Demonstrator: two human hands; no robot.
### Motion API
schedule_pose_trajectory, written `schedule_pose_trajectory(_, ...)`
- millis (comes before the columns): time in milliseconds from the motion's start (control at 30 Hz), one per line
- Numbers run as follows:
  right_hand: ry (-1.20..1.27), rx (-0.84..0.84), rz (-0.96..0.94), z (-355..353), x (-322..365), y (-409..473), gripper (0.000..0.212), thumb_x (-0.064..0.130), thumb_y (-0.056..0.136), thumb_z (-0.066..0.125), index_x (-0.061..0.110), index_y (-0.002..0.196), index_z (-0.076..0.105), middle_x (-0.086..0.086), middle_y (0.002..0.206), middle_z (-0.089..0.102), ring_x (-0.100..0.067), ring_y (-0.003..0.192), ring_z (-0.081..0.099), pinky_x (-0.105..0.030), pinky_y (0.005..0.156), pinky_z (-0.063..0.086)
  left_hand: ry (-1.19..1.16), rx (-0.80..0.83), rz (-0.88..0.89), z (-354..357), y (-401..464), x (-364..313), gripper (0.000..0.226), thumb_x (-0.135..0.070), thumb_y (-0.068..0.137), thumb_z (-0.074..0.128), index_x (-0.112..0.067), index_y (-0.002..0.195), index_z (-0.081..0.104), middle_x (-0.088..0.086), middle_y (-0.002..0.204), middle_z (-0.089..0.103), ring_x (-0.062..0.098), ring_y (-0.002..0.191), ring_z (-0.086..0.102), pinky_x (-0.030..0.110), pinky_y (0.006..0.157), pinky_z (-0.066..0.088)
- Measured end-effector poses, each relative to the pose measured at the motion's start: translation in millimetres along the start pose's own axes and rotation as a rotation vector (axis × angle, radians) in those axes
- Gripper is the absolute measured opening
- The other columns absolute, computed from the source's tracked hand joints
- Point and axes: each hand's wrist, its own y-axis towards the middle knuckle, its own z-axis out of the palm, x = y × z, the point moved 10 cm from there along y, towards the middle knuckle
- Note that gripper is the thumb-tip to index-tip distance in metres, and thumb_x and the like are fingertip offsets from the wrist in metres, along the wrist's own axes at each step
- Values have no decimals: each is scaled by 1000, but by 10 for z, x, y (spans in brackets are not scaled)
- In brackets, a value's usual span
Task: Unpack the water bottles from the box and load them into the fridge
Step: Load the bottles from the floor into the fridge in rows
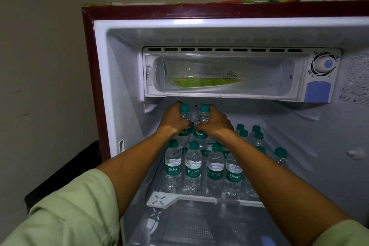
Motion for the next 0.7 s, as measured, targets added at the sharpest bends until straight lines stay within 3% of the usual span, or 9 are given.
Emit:
schedule_pose_trajectory(233, -8, 78, -2, 187, -22, 55, 67, 32, 73, 85, 26, 127, 47, -1, 118, 63, -23, 99, 63, -34, 78, 51, -8, 42, -86, 58, 29, 104, 50, -15, 68, 81, -16, 110, 54, 5, 103, 66, 23, 91, 65, 32, 75, 57)
schedule_pose_trajectory(433, -41, 122, 6, 328, -68, 79, 72, 34, 69, 89, 27, 128, 48, -1, 120, 64, -25, 102, 64, -43, 90, 56, 20, 47, -202, 88, -50, 323, 44, -19, 68, 82, -20, 102, 55, 3, 100, 66, 21, 84, 62, 27, 67, 50)
schedule_pose_trajectory(700, -121, 150, 54, 500, -167, 116, 79, 37, 68, 89, 25, 134, 48, -4, 124, 64, -25, 99, 63, -32, 78, 56, 93, 116, -339, 283, -169, 568, 61, -15, 71, 82, -12, 125, 55, 9, 117, 64, 26, 102, 63, 30, 77, 53)
